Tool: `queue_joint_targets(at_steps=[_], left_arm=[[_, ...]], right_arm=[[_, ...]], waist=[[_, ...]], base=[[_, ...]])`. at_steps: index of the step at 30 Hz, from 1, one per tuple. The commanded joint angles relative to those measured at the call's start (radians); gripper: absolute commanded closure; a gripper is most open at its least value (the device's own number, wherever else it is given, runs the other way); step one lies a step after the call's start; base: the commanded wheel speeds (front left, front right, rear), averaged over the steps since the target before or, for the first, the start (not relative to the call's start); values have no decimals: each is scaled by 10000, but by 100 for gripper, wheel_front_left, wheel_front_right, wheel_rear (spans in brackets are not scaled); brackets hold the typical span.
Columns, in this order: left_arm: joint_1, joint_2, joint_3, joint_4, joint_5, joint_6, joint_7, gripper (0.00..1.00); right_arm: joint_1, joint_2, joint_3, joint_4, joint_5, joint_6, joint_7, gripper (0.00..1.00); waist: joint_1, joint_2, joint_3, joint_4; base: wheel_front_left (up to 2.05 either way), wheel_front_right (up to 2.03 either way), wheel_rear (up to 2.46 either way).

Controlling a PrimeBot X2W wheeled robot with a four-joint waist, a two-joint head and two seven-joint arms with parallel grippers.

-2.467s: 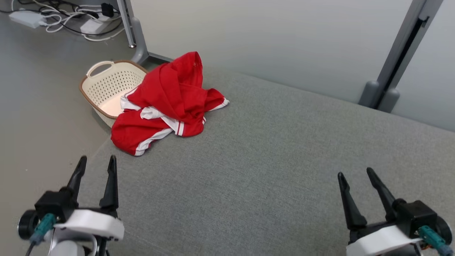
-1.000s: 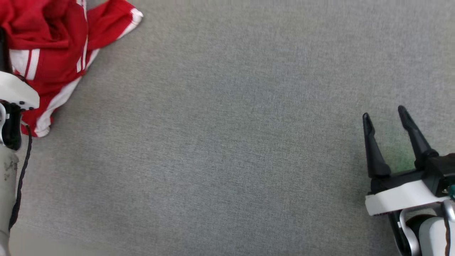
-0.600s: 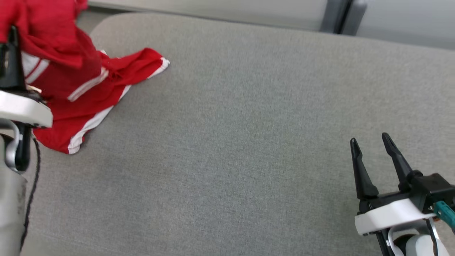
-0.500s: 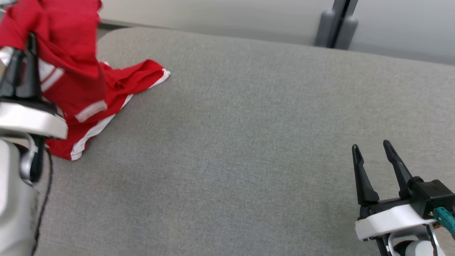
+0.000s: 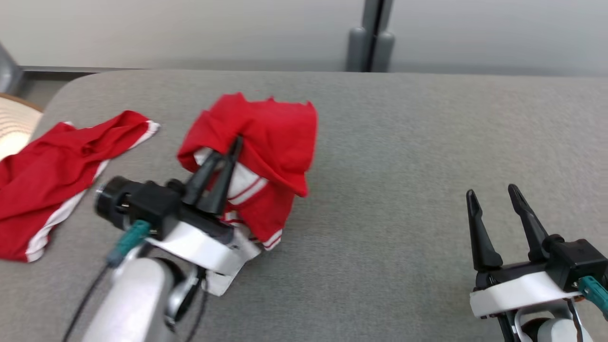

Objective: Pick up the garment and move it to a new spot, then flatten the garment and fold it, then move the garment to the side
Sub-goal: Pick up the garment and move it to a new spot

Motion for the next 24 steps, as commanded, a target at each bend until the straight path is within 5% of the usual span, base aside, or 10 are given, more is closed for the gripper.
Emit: queue_joint_targets(at_steps=[1, 9, 15, 16, 17, 24], left_arm=[[-259, -214, -428, 141, -49, -97, 91, 100], [-1508, -938, -2899, 1551, -119, -236, 235, 100], [-2168, -941, -4291, 3020, -608, -240, 207, 100], [-2239, -898, -4444, 3232, -644, -240, 159, 85], [-2311, -879, -4595, 3388, -657, -241, 48, 4], [-1944, -730, -4897, 3668, -842, -238, -747, 0]], right_arm=[[-257, -13, 90, -59, 30, -3, -92, 0], [-671, -9, 186, 197, 393, -3, -545, 0], [-802, -5, 171, 510, 662, -3, -961, 0], [-798, -4, 193, 581, 691, -3, -999, 0], [-824, -6, 195, 633, 702, -3, -1056, 0], [-865, -7, 240, 972, 591, -3, -1115, 0]], waist=[[0, 0, 718, -934], [0, 0, 2034, -2498], [0, 0, 2659, -2845], [0, 0, 2696, -2840], [0, 0, 2697, -2805], [0, 0, 2113, -2302]], base=[[0, 0, 0], [0, 0, 0], [0, 0, 0], [0, 0, 0], [0, 0, 0], [0, 0, 0]])
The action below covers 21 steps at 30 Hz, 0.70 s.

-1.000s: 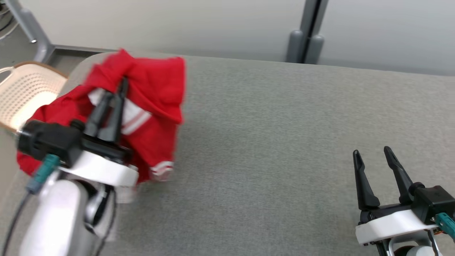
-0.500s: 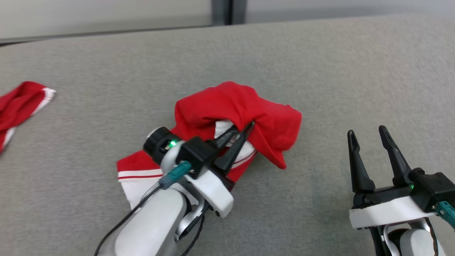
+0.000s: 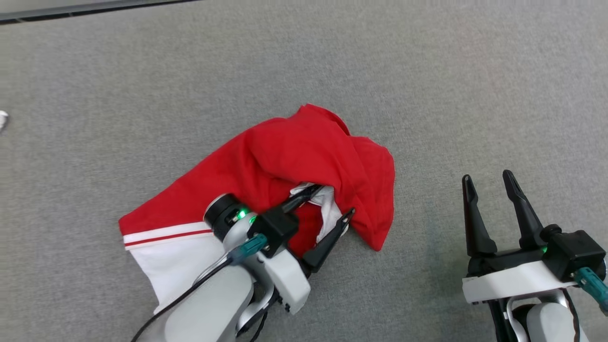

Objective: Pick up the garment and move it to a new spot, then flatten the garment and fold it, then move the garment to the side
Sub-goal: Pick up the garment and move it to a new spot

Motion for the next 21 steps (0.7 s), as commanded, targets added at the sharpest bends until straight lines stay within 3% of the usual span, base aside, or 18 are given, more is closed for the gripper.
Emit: queue_joint_targets(at_steps=[1, 5, 10, 16, 21], left_arm=[[240, 86, 101, -82, -112, 0, -150, 0], [846, 304, 577, -468, -479, 328, -361, 0], [1672, 632, 1492, -1055, -827, 1046, -497, 0], [2716, 1097, 3176, -1783, -1017, 1845, -509, 0], [3647, 1421, 4720, -2208, -939, 2123, -507, 0]], right_arm=[[6, -18, 17, 59, -52, -3, -37, 0], [183, -19, 40, 242, -98, -3, 99, 0], [439, -22, -21, 265, -140, -3, 279, 0], [766, -24, -153, 115, -263, -3, 597, 0], [1030, -20, -182, -111, -363, -3, 894, 0]], waist=[[0, 0, -483, 359], [0, 0, -1183, 784], [0, 0, -1943, 1252], [0, 0, -2629, 1759], [0, 0, -3028, 2108]], base=[[0, 0, 0], [0, 0, 0], [0, 0, 0], [0, 0, 0], [0, 0, 0]])
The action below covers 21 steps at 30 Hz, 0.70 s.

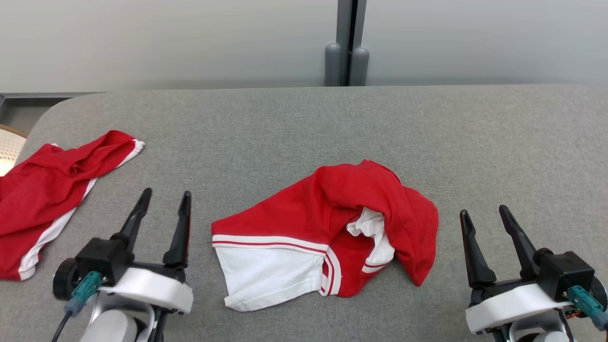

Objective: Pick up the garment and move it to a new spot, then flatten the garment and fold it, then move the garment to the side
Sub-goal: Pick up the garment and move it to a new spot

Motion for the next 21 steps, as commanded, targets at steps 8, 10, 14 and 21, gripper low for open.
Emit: queue_joint_targets(at_steps=[8, 10, 14, 21], left_arm=[[1365, 343, 1162, -442, 376, -323, 2, 0], [1558, 354, 1230, -470, 425, -409, 1, 0], [1964, 365, 1203, -474, 555, -408, 2, 0], [2393, 340, 1024, -601, 661, -340, 2, 0]], right_arm=[[549, -22, -70, -328, -21, -3, 402, 0], [715, -24, -42, -344, 8, -3, 475, 0], [1026, -24, -98, -350, 137, -3, 599, 0], [1413, -23, -121, -441, 187, -3, 742, 0]], waist=[[-1, 0, -735, 421], [-1, 0, -904, 391], [-1, 0, -1209, 324], [-1, 0, -1504, 295]], base=[[0, 0, 0], [0, 0, 0], [0, 0, 0], [0, 0, 0]])
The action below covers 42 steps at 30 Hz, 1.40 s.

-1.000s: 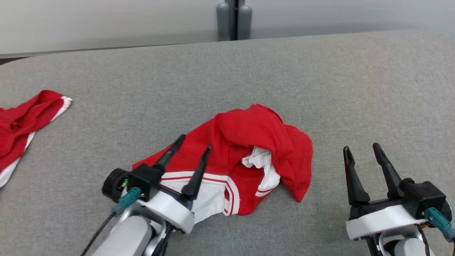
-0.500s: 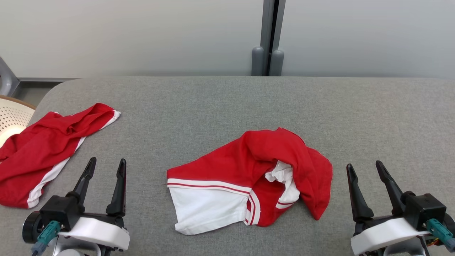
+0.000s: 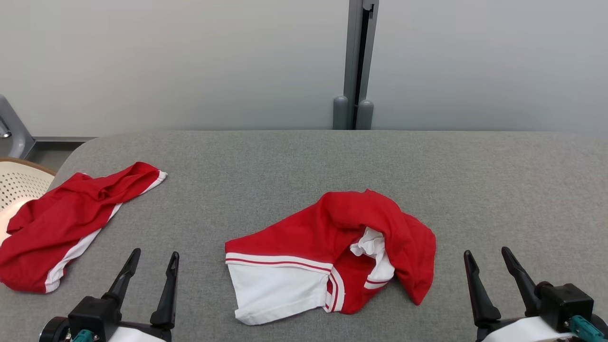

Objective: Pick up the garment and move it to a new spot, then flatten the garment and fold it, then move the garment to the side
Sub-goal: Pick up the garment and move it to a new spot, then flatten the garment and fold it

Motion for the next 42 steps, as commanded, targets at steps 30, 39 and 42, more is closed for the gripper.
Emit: queue_joint_targets(at_steps=[30, 39, 42], left_arm=[[-216, 105, -436, -872, 218, 469, 746, 0], [-1160, -206, -814, -1012, 457, 302, 533, 0], [-1427, -259, -902, -887, 487, 223, 442, 0]], right_arm=[[19, -56, 494, 807, -194, -3, 470, 0], [-1251, -75, 1086, 3279, -160, -3, 121, 0], [-1686, -70, 989, 4053, -197, -5, -39, 57]], waist=[[0, 0, 301, 289], [0, 0, 1514, 988], [0, 0, 1717, 1100]], base=[[0, 0, 0], [0, 0, 0], [0, 0, 0]])
